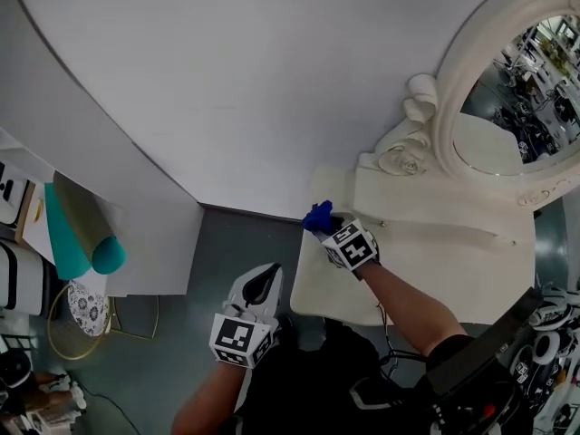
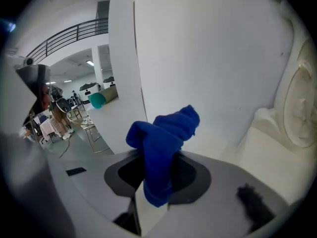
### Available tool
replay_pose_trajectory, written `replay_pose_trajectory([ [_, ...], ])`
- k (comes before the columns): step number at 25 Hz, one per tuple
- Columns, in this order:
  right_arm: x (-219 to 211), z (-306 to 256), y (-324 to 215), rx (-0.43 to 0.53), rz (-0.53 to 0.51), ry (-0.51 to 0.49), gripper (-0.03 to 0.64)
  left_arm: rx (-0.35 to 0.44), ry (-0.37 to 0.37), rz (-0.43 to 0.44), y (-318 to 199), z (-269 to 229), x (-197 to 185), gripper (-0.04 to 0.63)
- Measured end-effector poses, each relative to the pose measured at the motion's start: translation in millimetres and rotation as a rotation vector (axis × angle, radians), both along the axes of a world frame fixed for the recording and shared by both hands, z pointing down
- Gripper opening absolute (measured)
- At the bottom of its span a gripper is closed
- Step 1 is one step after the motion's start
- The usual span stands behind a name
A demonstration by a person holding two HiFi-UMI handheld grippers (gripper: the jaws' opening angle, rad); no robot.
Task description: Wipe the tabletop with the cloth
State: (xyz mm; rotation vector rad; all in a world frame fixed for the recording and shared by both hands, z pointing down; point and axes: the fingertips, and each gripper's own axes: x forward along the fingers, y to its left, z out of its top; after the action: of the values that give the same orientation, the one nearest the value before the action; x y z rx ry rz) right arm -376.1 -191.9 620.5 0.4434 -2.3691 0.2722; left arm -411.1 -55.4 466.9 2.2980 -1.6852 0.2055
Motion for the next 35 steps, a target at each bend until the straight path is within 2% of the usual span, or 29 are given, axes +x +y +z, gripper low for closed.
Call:
replay_pose_trajectory([
  [8, -2.0, 53.2, -29.8, -0.088, 0.005, 0.14, 0.123, -0.039, -0.005, -0.057, -7.0, 14.6, -6.7, 0.008],
  [13, -4.9, 63.6, -33.0, -0.106, 0.0, 0.141, 0.123, -0.052, 0.009, -0.072, -3.9, 17.5, -11.2, 0.008],
  [17, -8.0, 64.0, -22.4, -0.129, -0.016, 0.146, 0.123, -0.052, 0.021, -0.049, 1.6, 19.5, -14.1, 0.008],
  [23, -8.2, 64.5, 22.9, -0.197, -0.087, 0.183, 0.123, -0.047, 0.028, -0.021, 9.5, 20.2, -16.8, 0.008],
  [31, 0.3, 61.2, 123.6, -0.247, -0.231, 0.194, 0.123, -0.049, 0.049, -0.031, 18.2, 24.0, -21.0, 0.008],
  [35, 9.0, 59.6, 171.4, -0.323, -0.288, 0.176, 0.123, -0.046, 0.058, -0.032, 19.6, 21.9, -19.9, 0.008],
])
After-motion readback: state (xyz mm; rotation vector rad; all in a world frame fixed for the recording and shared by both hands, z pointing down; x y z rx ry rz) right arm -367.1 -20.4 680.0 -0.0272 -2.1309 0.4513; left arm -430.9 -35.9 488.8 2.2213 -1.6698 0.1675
